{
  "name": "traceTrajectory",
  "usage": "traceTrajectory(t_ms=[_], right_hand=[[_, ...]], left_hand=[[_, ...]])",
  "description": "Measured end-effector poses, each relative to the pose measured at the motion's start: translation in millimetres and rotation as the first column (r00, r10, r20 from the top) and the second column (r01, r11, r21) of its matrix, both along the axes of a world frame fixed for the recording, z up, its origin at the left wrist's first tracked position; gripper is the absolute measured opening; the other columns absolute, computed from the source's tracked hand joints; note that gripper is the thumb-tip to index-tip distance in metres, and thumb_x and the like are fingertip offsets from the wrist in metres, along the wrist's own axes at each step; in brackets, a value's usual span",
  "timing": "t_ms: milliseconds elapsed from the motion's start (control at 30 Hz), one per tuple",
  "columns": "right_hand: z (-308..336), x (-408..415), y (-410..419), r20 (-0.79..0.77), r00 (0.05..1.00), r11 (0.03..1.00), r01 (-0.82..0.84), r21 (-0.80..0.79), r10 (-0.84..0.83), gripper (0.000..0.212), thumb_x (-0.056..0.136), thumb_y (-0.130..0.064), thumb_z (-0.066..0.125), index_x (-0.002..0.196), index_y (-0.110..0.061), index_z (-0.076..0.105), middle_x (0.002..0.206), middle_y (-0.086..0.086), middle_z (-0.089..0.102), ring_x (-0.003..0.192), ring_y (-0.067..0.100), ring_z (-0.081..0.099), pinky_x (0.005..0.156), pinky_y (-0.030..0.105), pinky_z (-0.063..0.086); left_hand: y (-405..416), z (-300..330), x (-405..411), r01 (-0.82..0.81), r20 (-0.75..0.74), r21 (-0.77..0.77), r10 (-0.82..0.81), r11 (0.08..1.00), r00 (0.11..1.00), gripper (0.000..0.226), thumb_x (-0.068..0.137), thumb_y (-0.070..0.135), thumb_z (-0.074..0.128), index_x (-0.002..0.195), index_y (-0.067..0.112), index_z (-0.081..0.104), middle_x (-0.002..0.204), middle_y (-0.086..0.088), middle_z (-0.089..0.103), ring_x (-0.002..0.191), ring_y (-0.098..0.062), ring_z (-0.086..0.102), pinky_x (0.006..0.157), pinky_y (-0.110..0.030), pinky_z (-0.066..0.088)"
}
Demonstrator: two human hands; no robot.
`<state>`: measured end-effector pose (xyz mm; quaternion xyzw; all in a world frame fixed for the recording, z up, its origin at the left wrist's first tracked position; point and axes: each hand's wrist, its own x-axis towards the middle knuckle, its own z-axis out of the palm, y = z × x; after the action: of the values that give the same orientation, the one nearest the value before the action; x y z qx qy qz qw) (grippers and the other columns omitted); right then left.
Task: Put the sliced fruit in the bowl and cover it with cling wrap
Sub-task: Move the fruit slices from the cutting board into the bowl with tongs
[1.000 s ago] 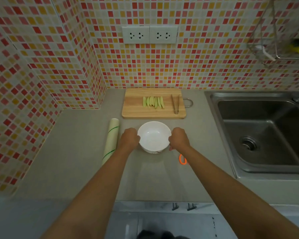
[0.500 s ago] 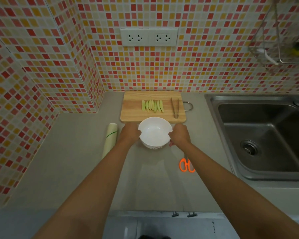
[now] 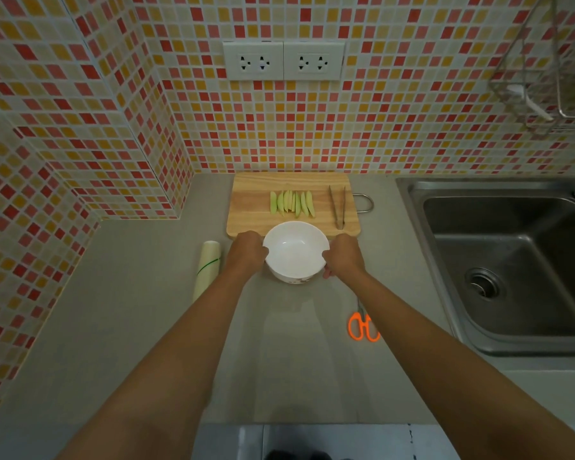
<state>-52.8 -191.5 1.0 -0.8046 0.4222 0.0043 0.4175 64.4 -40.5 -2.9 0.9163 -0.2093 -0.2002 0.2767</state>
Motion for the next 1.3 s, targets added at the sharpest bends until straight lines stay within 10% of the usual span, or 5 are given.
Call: traceTrajectory(t_ms=[500,1067,1300], right_hand=[[-2,0,-17,-0.058,0.998,0.992,-0.019,-0.122,0.012,0.027,0.085,-0.023,0.053,0.061,-0.013,0.044,0.067,0.010,0.062,0.066,0.035,0.071,0.054,0.027,0.045],[-18,87,-84,-0.227,0.973,0.941,-0.039,-0.337,-0.041,0.034,0.090,-0.033,0.059,0.113,-0.009,0.062,0.117,0.011,0.065,0.107,0.029,0.063,0.077,0.034,0.048],[-27,91,-86,-0.256,0.963,0.918,-0.024,-0.395,-0.085,0.026,0.089,-0.005,0.051,0.112,-0.005,0.062,0.117,0.013,0.065,0.107,0.030,0.064,0.082,0.036,0.051]], left_hand=[[6,-10,-5,-0.075,-0.011,-0.112,0.074,0.991,0.997,0.029,0.094,0.017,0.052,0.108,0.002,0.072,0.099,-0.023,0.073,0.091,-0.037,0.068,0.082,-0.044,0.056],[10,-38,8,-0.058,0.031,-0.174,0.064,0.983,0.997,0.028,0.094,0.024,0.053,0.098,0.010,0.076,0.082,-0.010,0.075,0.077,-0.027,0.067,0.073,-0.037,0.052],[9,-45,6,-0.043,0.037,-0.187,0.050,0.981,0.998,0.029,0.095,0.025,0.051,0.083,0.010,0.073,0.068,-0.003,0.067,0.068,-0.024,0.062,0.065,-0.034,0.047]])
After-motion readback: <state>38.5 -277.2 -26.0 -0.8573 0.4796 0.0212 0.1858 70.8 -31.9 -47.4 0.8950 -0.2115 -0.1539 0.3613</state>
